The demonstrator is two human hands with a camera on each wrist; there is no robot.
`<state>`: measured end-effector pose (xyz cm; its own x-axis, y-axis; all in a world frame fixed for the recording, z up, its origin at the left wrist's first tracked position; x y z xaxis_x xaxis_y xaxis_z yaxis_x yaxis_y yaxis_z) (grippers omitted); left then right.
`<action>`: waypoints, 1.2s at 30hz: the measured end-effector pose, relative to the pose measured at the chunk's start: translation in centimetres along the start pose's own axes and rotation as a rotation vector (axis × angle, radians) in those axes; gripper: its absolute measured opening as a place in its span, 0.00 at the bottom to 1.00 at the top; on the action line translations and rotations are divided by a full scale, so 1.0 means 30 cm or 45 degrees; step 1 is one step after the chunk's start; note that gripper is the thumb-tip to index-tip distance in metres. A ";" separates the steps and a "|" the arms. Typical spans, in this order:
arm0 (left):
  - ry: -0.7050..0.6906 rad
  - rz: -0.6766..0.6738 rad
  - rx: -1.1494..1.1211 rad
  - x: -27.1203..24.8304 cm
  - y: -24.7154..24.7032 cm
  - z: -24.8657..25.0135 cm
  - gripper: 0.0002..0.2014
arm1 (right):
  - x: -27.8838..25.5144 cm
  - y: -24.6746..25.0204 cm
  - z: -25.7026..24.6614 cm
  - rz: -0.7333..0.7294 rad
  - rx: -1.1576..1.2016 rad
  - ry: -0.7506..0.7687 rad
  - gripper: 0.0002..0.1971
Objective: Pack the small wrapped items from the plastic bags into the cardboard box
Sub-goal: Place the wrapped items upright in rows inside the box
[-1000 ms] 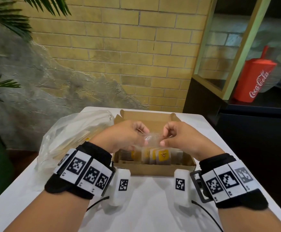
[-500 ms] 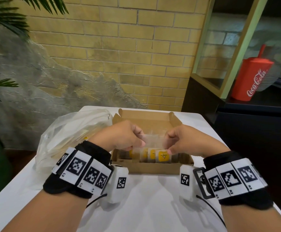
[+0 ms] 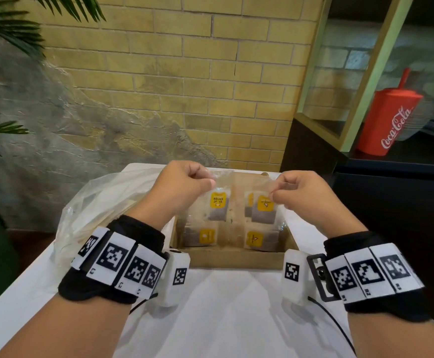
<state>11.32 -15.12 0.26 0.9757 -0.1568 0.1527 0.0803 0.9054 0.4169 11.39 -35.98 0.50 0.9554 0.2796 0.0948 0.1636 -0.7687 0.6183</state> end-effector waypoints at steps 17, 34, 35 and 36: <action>-0.105 -0.060 -0.151 0.005 -0.045 0.018 0.12 | -0.023 -0.052 -0.087 -0.161 0.461 0.203 0.07; -0.072 -0.323 -0.197 -0.014 -0.087 0.027 0.08 | -0.009 -0.020 -0.071 0.081 0.687 0.269 0.10; -0.082 -0.281 -0.182 -0.013 -0.067 0.030 0.07 | -0.009 -0.017 -0.068 0.088 0.674 0.261 0.11; -0.090 -0.250 -0.174 -0.014 -0.050 0.033 0.07 | -0.009 -0.013 -0.065 0.096 0.661 0.255 0.11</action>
<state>10.59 -16.81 0.44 0.9223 -0.3582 0.1450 0.2988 0.8990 0.3202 10.59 -34.63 1.75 0.9121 0.2777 0.3015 0.2443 -0.9590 0.1439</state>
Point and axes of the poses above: each hand's wrist, its own x-axis towards the middle knuckle, its own y-axis out of the back of the hand, z = x × y, the point moved 10 cm from there along x, towards the middle knuckle, and after that the axes turned 13 degrees about -z, right-handed, at the moved point
